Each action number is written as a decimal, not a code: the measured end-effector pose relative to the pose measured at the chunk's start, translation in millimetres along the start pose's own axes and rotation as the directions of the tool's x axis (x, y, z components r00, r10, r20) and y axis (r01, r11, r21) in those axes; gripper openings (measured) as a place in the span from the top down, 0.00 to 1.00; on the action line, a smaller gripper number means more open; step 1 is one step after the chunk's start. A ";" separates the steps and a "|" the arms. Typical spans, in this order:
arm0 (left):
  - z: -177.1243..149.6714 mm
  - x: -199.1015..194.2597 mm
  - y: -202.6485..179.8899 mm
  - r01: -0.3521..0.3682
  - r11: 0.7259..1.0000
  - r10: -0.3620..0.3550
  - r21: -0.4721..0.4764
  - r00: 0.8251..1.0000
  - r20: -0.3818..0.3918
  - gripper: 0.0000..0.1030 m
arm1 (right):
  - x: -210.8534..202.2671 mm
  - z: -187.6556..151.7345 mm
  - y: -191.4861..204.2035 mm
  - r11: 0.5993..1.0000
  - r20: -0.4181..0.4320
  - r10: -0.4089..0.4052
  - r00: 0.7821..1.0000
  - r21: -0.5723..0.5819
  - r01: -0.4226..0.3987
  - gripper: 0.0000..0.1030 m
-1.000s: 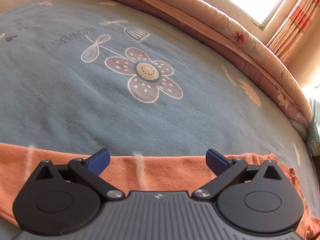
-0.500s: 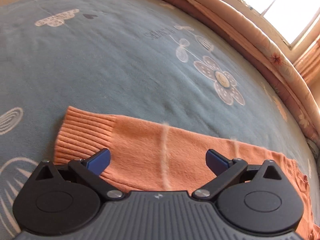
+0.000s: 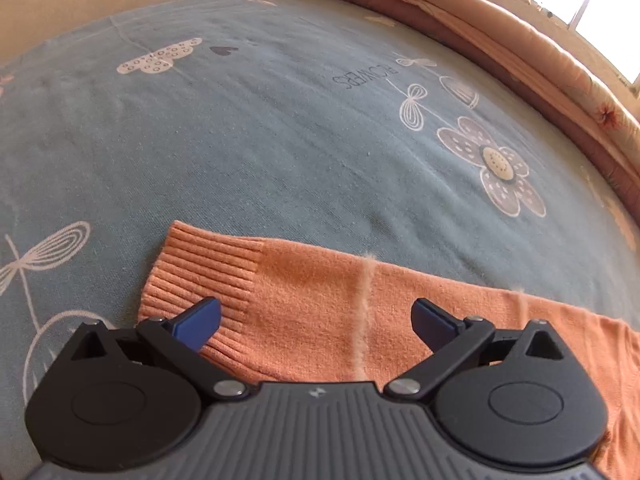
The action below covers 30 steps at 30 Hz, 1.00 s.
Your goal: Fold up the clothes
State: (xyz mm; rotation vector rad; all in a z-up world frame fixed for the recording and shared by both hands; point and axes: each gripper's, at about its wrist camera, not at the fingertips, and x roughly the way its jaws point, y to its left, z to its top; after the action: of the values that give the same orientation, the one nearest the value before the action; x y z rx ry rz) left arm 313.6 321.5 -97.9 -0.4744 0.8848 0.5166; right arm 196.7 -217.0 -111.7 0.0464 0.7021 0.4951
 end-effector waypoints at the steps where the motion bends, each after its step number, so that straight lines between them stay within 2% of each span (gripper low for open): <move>1: -4.3 -6.7 -13.8 0.016 0.999 -0.016 0.031 1.000 0.005 0.03 | -1.4 0.4 -0.3 1.000 0.003 0.003 1.000 0.001 -0.003 0.12; 4: -20.3 -31.0 -70.5 0.132 0.977 -0.135 0.165 0.991 0.002 0.03 | -5.7 1.6 -0.9 1.000 0.012 0.011 1.000 0.007 -0.011 0.12; 7: -43.8 -43.5 -135.0 0.227 0.917 -0.227 0.327 0.973 -0.038 0.02 | -11.3 2.7 0.2 1.000 0.024 0.019 1.000 0.005 -0.019 0.12; 9: -65.4 -44.3 -177.4 0.225 0.863 -0.221 0.453 0.973 -0.063 0.02 | -14.5 3.5 1.7 1.000 0.031 0.021 0.999 -0.003 -0.021 0.12; 12: -104.4 -41.2 -221.1 0.169 0.748 -0.164 0.642 0.984 -0.068 0.03 | -19.4 5.1 3.3 1.000 0.045 0.021 0.999 -0.014 -0.021 0.12; 13: -114.8 -41.7 -228.1 0.168 0.721 -0.160 0.672 0.984 -0.074 0.03 | -21.1 5.9 2.9 1.000 0.050 0.022 0.999 -0.014 -0.021 0.12; 16: -129.0 -43.6 -231.0 0.221 0.704 -0.187 0.675 0.975 -0.124 0.02 | -25.5 7.6 -1.0 1.000 0.065 0.030 0.997 -0.002 -0.030 0.10; 18: -135.0 -41.9 -229.9 0.206 0.690 -0.161 0.694 0.978 -0.130 0.02 | -27.4 8.5 -4.4 0.999 0.074 0.035 0.997 0.012 -0.036 0.09; 20: -142.2 -35.9 -228.7 0.164 0.666 -0.101 0.728 0.986 -0.130 0.02 | -28.5 9.1 -6.2 0.999 0.076 0.037 0.996 0.021 -0.038 0.09; 21: -144.2 -32.6 -226.1 0.154 0.663 -0.082 0.733 0.988 -0.133 0.01 | -29.0 9.4 -7.0 0.999 0.077 0.037 0.996 0.025 -0.039 0.09; 23: -142.2 -32.6 -216.9 0.177 0.693 -0.091 0.698 0.983 -0.159 0.01 | -30.5 10.3 -6.5 0.999 0.082 0.032 0.996 0.024 -0.034 0.09; 25: -141.6 -36.1 -208.3 0.195 0.712 -0.093 0.675 0.978 -0.185 0.01 | -33.1 10.8 -5.4 0.999 0.089 0.033 0.995 0.019 -0.035 0.09; 28: -145.3 -47.1 -203.4 0.174 0.706 -0.070 0.687 0.982 -0.176 0.01 | -36.7 11.4 -4.2 0.999 0.099 0.038 0.994 0.013 -0.039 0.09; 30: -148.8 -58.9 -203.3 0.180 0.700 -0.087 0.691 0.982 -0.168 0.01 | -37.8 11.7 -4.4 0.999 0.101 0.038 0.994 0.013 -0.040 0.09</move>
State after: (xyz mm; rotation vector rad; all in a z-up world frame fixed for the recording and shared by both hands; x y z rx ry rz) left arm 315.9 62.7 -95.7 0.1455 1.0814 -0.0193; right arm 181.2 -236.5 -80.7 0.0987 0.6065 0.5212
